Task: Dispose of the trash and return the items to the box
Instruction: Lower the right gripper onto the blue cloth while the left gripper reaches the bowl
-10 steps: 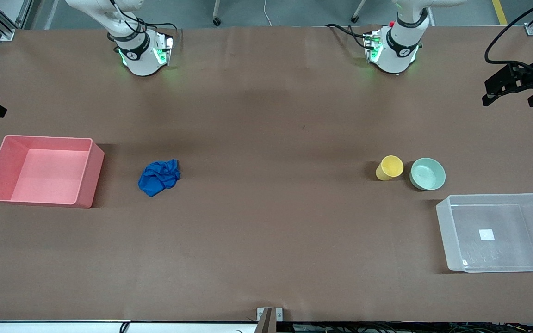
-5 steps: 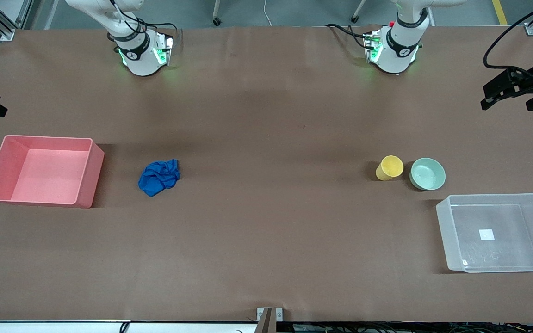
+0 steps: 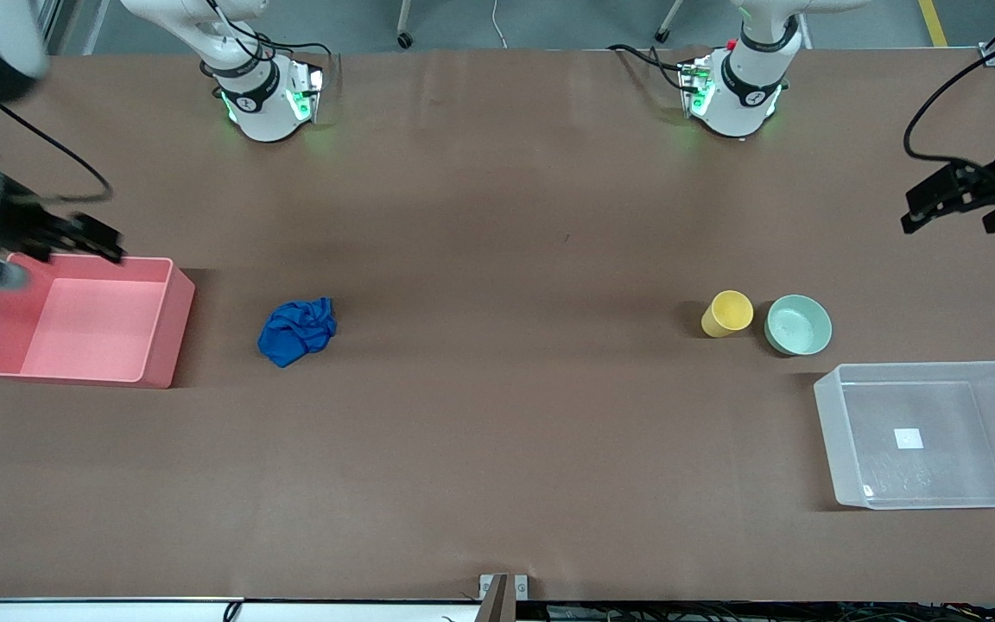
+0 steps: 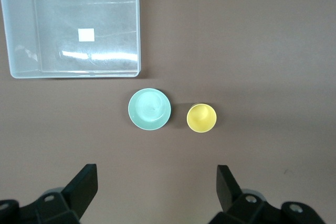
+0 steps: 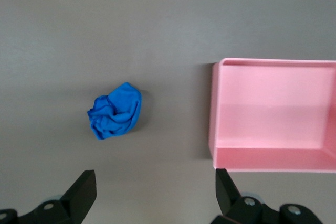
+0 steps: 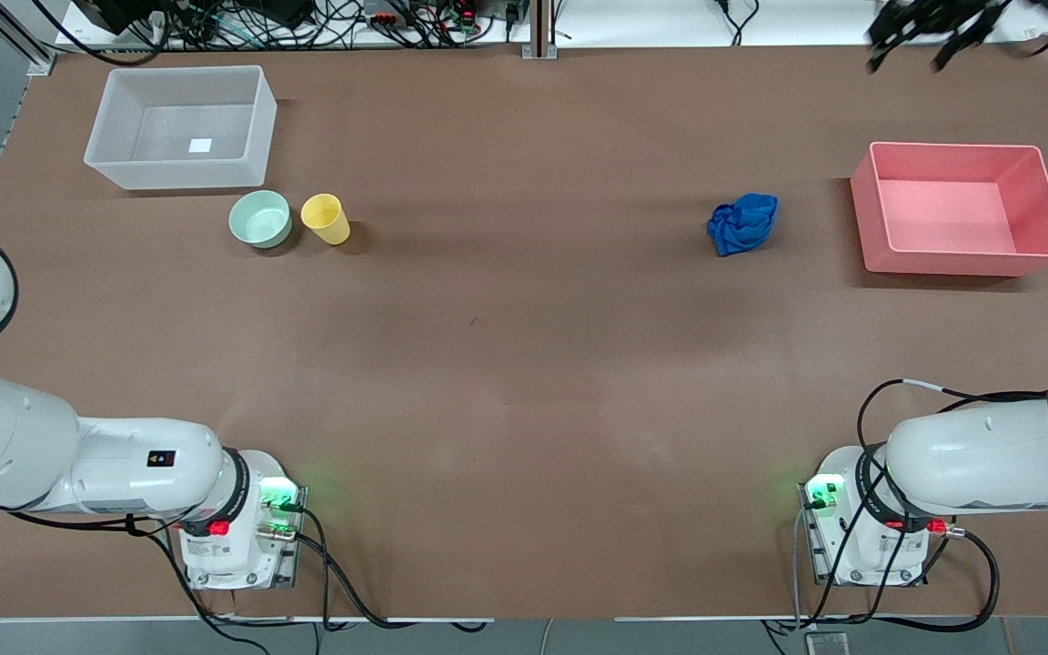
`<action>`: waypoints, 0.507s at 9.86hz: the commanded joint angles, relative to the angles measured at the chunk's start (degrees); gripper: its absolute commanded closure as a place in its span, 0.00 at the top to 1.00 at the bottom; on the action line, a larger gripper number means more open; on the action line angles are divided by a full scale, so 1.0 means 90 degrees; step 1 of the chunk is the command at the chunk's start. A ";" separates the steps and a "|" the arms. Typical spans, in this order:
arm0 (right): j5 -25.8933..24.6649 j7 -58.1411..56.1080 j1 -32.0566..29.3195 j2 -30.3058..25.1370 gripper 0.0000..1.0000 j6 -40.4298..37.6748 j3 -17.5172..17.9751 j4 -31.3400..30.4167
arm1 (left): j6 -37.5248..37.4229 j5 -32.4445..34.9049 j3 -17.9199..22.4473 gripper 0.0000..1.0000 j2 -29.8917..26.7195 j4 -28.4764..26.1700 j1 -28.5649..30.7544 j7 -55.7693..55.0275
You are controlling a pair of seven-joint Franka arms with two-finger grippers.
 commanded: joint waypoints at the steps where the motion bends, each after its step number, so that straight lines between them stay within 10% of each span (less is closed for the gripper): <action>1: 0.0085 0.0399 0.0033 -0.0235 1.00 0.1756 0.0326 -0.1729 | 0.0879 0.0007 0.0006 0.98 -0.0090 -0.1277 0.0167 0.0053; 5: 0.0075 0.0985 0.0258 0.1284 1.00 0.4349 0.0688 -0.2595 | 0.3152 0.0007 -0.0004 0.95 -0.0013 -0.3269 0.0548 0.0276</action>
